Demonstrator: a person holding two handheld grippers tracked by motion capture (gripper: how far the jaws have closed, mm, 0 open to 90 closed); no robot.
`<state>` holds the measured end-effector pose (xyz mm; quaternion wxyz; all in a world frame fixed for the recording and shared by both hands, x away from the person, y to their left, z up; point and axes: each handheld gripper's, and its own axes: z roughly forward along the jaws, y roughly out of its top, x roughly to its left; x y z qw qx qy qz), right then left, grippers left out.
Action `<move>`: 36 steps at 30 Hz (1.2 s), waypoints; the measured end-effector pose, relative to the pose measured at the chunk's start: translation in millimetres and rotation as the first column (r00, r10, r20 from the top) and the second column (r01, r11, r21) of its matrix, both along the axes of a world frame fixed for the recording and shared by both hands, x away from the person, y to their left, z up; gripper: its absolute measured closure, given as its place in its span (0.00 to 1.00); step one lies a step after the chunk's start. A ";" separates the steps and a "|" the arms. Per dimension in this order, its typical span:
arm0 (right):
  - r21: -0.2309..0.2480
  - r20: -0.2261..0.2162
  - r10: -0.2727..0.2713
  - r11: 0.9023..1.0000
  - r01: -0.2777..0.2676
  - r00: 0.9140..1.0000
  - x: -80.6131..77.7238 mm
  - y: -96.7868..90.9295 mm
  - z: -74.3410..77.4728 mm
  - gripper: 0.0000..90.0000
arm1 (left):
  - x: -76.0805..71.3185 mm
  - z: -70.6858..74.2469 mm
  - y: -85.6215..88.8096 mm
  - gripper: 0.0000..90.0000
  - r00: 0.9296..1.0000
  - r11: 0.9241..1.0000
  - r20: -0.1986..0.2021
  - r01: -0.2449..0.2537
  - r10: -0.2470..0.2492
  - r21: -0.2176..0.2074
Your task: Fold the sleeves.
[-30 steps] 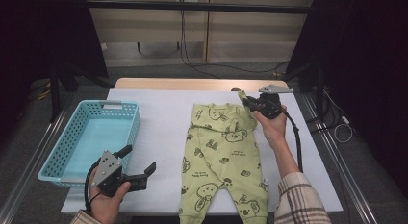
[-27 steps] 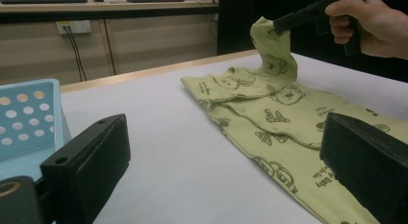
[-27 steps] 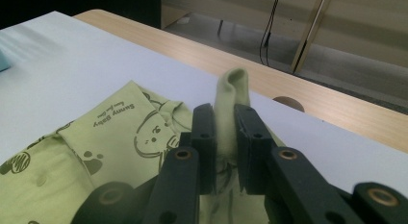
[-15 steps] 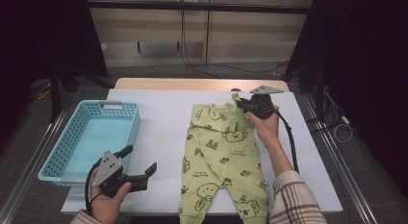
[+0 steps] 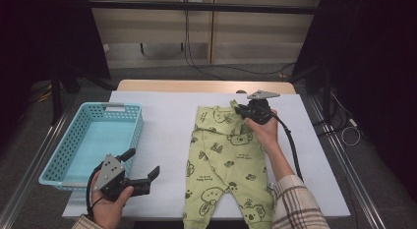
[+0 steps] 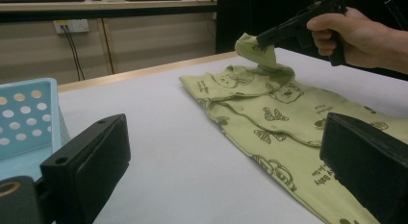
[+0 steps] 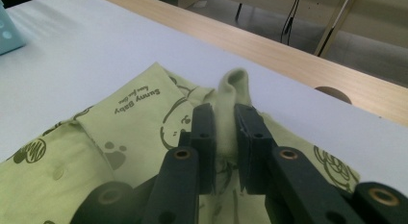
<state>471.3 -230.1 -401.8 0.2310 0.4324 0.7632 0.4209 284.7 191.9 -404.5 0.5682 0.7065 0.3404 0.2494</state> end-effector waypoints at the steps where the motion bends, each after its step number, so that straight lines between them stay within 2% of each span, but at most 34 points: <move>1: 0.002 -0.006 0.003 1.000 -0.003 1.000 0.1 1.3 -1.5 0.88 | -0.1 0.0 0.0 0.04 1.000 1.000 0.000 0.000 0.000 0.000; 13: -0.034 -0.046 0.047 0.998 -0.049 0.998 -3.9 13.2 -22.6 0.87 | 0.3 0.0 0.2 0.04 1.000 1.000 -0.005 0.003 -0.003 0.004; 16: -0.027 -0.050 0.052 0.998 -0.053 0.997 -4.8 15.3 -24.8 0.85 | 0.4 0.1 0.8 0.04 1.000 1.000 -0.005 0.004 -0.004 0.014; 20: -0.015 -0.065 0.056 0.998 -0.058 0.996 -6.7 18.8 -32.3 0.85 | 0.5 -0.3 0.1 0.04 1.000 1.000 -0.008 0.004 -0.004 0.002; 22: -0.017 -0.069 0.070 0.997 -0.072 0.995 -7.9 21.9 -35.0 0.86 | 0.7 0.1 1.3 0.04 1.000 1.000 -0.006 0.009 -0.009 0.028; 23: -0.019 -0.072 0.072 0.997 -0.073 0.995 -8.1 23.8 -36.4 0.87 | 0.4 0.1 0.3 0.04 1.000 1.000 -0.006 0.007 -0.007 0.016; 28: -0.004 -0.075 0.079 0.997 -0.080 0.994 -7.5 30.8 -40.9 0.88 | 0.5 -0.4 -0.5 0.04 1.000 1.000 -0.005 0.004 -0.004 0.006; 31: -0.008 -0.081 0.079 0.997 -0.080 0.994 -7.2 32.8 -44.3 0.86 | 0.7 0.4 2.3 0.04 1.000 0.999 -0.002 0.007 -0.006 0.038; 33: 0.002 -0.094 0.079 0.997 -0.079 0.992 -7.8 33.9 -46.0 0.84 | 0.4 -0.1 0.2 0.04 1.000 1.000 -0.005 0.006 -0.006 0.004; 35: 0.012 -0.098 0.092 0.996 -0.092 0.991 -8.7 36.1 -47.0 0.83 | 0.4 0.3 1.4 0.04 1.000 0.999 -0.004 0.012 -0.012 0.031; 36: 0.010 -0.099 0.106 0.994 -0.106 0.989 -9.1 37.4 -47.2 0.82 | 0.4 0.0 0.3 0.04 1.000 1.000 -0.002 0.008 -0.008 0.015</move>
